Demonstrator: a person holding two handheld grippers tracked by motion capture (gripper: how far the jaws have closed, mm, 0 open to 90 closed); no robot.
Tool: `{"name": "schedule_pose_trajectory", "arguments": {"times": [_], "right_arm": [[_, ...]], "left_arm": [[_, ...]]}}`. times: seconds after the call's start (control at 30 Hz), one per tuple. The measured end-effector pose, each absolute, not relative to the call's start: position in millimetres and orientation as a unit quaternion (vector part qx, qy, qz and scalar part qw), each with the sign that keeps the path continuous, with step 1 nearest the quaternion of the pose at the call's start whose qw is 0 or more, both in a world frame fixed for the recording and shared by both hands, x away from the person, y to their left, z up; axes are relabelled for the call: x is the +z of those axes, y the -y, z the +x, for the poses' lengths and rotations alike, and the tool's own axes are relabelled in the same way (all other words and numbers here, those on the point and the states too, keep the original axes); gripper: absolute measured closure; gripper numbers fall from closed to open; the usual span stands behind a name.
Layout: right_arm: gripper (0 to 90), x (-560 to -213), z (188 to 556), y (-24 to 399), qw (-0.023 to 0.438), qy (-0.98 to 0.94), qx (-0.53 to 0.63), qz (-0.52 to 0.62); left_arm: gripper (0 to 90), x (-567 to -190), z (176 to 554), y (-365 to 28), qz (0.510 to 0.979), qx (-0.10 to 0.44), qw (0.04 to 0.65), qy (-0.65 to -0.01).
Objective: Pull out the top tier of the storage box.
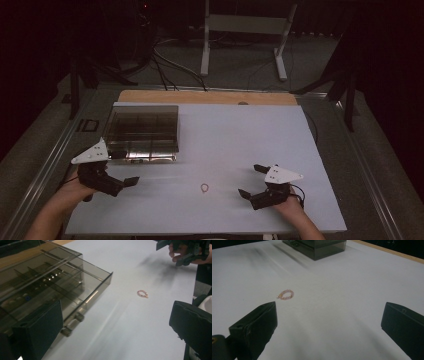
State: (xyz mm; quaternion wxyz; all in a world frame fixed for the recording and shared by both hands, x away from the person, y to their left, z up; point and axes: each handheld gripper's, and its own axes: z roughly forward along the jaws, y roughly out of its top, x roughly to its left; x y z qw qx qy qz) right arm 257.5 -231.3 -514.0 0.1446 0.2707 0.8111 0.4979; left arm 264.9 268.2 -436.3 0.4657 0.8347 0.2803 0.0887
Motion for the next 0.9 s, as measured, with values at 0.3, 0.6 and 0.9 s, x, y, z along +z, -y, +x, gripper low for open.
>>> {"name": "schedule_pose_trajectory", "arguments": {"times": [0.3,0.6,0.9], "right_arm": [[0.8,-513.8,257.6,231.8,0.144,-0.811,0.498,0.271],[0.8,-513.7,257.5,232.1,0.144,-0.811,0.498,0.271],[0.8,-514.8,259.2,232.2,0.144,-0.811,0.496,0.276]], "left_arm": [[0.0,-454.3,246.6,-247.1,0.836,0.092,0.467,-0.273],[0.0,-479.0,234.5,-240.4,0.82,0.112,0.47,-0.306],[0.0,-503.8,231.4,-235.3,0.815,0.12,0.474,-0.31]]}}
